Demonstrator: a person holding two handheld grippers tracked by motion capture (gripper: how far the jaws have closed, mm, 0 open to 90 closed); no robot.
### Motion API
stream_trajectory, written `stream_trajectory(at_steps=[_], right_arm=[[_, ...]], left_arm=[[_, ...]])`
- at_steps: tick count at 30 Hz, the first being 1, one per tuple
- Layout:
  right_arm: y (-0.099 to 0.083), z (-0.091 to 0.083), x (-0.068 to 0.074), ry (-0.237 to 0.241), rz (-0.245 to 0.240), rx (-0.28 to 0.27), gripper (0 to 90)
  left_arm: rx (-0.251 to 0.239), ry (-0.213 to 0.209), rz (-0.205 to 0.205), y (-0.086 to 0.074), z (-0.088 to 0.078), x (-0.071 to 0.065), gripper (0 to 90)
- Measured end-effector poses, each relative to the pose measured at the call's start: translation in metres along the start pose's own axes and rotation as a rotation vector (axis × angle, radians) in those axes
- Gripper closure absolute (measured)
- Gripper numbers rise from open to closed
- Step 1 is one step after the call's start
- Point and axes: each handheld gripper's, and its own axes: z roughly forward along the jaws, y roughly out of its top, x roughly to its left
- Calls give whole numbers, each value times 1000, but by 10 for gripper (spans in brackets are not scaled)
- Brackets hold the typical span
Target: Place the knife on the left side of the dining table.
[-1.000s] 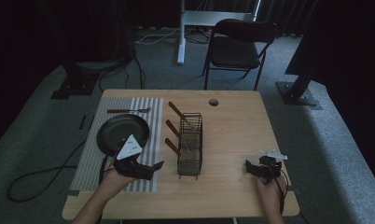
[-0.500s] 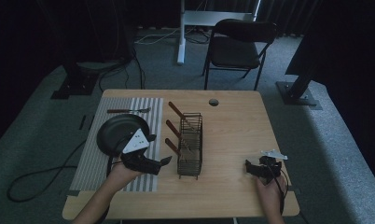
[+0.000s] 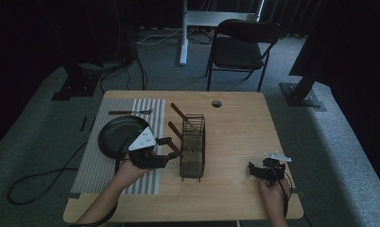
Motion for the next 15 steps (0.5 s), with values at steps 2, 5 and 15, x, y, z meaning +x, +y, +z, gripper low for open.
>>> stream_trajectory(at_steps=[2,5,15], right_arm=[[0,0,0,0,0,0,113],[0,0,0,0,0,0,113],[0,0,0,0,0,0,114]], left_arm=[[0,-13,-9,0,2,1,432],[0,-16,-17,0,4,2,464],[-23,-75,6,-2,5,-2,705]])
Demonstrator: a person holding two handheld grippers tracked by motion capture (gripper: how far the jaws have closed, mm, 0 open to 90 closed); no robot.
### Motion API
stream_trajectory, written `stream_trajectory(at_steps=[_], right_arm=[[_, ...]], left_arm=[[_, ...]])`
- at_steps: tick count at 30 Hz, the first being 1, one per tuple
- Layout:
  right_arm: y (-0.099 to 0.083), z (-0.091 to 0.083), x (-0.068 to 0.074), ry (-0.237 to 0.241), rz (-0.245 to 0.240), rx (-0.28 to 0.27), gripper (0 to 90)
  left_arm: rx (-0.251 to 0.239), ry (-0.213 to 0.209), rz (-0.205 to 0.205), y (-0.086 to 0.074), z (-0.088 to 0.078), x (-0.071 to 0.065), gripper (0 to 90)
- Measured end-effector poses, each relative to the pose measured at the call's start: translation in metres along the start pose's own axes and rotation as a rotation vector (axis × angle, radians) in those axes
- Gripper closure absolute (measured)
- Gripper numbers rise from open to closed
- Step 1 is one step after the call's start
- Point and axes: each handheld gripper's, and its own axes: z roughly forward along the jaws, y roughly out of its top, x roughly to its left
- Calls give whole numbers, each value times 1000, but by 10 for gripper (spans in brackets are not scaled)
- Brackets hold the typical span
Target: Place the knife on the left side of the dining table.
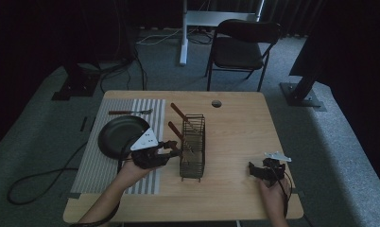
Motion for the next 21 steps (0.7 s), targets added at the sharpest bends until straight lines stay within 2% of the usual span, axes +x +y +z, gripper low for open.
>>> stream_trajectory(at_steps=[1,4,12,21], right_arm=[[0,0,0,0,-1,0,114],[0,0,0,0,0,-1,114],[0,0,0,0,-1,0,114],[0,0,0,0,-1,1,114]], left_arm=[[-1,-15,-2,0,0,-1,741],[0,-29,14,1,1,-3,751],[-12,-35,19,4,2,-3,755],[-41,-32,28,14,-9,-4,755]])
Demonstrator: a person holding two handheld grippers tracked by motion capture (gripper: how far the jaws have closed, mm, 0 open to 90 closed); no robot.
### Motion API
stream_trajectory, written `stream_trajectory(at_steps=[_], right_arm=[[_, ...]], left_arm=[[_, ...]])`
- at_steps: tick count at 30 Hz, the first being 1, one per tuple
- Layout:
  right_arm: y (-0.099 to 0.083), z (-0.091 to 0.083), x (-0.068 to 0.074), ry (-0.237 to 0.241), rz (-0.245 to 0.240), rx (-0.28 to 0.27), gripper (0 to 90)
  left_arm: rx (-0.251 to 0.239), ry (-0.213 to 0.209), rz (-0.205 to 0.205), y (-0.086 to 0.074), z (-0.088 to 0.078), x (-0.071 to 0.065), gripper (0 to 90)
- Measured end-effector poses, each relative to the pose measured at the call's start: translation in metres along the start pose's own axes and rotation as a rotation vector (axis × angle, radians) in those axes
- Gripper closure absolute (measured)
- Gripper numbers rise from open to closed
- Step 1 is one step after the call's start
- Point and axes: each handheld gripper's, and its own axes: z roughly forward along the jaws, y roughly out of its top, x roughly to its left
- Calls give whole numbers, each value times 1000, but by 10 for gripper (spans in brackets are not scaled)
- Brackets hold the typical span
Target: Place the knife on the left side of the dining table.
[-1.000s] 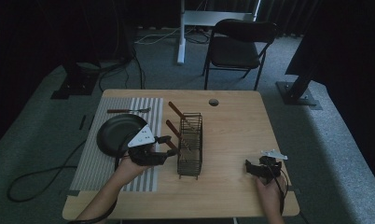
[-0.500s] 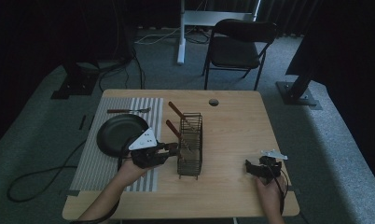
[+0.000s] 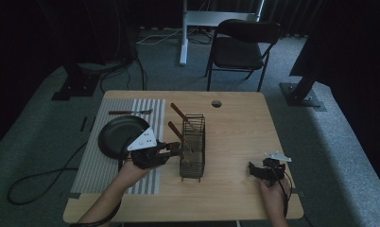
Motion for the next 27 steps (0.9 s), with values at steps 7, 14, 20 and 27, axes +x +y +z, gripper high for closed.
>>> stream_trajectory(at_steps=[7,14,20,27], right_arm=[[0,0,0,0,0,0,114],[0,0,0,0,0,-1,114],[0,0,0,0,0,-1,114],[0,0,0,0,0,-1,114]], left_arm=[[-30,2,3,10,-12,-1,756],[-66,3,12,22,-28,-2,756],[-100,15,26,30,-45,-4,755],[-117,24,30,34,-62,-3,755]])
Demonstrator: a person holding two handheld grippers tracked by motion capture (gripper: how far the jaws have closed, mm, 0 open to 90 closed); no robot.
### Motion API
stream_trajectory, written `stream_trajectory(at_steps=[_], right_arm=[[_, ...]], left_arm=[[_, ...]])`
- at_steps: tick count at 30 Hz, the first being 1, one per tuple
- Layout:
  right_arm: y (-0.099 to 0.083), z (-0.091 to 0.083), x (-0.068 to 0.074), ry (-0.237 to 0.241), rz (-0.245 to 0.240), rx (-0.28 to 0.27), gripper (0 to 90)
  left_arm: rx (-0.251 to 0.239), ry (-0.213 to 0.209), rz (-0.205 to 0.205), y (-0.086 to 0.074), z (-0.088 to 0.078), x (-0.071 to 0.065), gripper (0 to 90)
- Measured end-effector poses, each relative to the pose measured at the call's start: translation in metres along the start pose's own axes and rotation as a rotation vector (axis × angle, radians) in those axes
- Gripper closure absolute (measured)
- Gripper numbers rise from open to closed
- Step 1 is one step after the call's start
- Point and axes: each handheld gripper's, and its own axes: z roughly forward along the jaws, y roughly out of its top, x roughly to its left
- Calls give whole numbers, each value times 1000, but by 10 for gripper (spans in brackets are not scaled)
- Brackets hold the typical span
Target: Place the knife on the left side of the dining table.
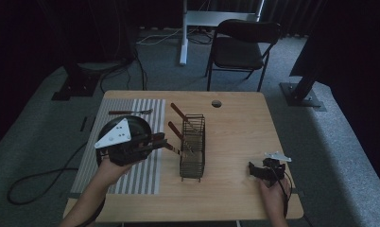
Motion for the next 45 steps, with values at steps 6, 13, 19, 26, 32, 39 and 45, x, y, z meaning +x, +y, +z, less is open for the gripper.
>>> stream_trajectory(at_steps=[6,13,19,26,32,39,45], right_arm=[[0,0,0,0,0,0,114],[0,0,0,0,0,0,114],[0,0,0,0,0,0,114],[0,0,0,0,0,0,114],[0,0,0,0,0,0,114],[0,0,0,0,0,0,115],[0,0,0,0,1,0,114]], left_arm=[[-25,13,-2,3,-18,2,755],[-6,47,-11,-6,-31,5,755],[35,78,-47,-27,-43,12,755],[55,108,-84,-46,-57,20,755],[76,120,-118,-63,-66,25,755],[122,139,-163,-90,-71,27,755],[143,153,-196,-107,-72,31,755]])
